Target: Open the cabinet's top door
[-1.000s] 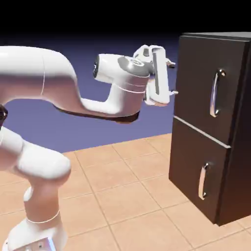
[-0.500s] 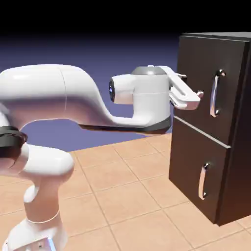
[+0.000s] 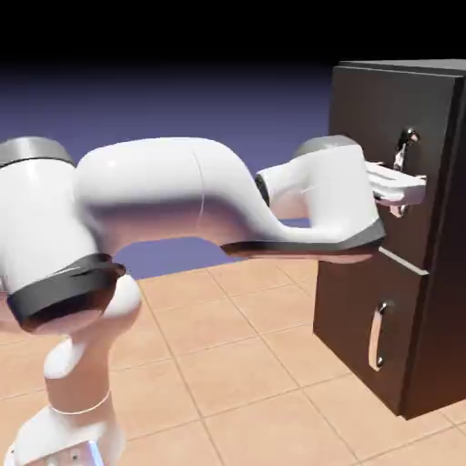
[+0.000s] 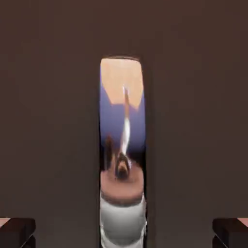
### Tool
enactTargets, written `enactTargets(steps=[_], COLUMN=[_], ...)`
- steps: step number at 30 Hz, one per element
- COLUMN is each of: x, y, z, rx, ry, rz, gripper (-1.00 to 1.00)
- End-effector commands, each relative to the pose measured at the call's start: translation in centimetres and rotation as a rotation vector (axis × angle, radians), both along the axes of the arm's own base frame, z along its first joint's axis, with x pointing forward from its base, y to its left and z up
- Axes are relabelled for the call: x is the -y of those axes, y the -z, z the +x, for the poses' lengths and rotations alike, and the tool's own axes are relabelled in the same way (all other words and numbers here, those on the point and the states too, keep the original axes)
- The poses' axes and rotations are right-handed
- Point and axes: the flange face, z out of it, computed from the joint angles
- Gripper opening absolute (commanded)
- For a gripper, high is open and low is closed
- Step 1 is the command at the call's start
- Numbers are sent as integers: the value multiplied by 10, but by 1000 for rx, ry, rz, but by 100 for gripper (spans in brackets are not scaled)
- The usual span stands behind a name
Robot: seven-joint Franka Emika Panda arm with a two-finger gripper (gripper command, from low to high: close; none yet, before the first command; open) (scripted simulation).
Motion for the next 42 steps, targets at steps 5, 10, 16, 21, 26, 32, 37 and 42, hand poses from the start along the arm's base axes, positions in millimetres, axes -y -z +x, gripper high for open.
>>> enactTargets(steps=[5,10,16,21,26,32,37,42], x=[-11,-21,-29,-46,-67,-97,-125,-155], y=[0,0,0,0,0,0,0,0], z=[-23,-38,-50,-72,-95,-120,-138,-154], rx=[0,0,0,0,0,0,0,0], ry=[82,141,188,275,378,504,611,723], rz=[0,0,-1,0,0,0,0,0], gripper=[-100,-100,-100,-100,-100,-100,-100,-100])
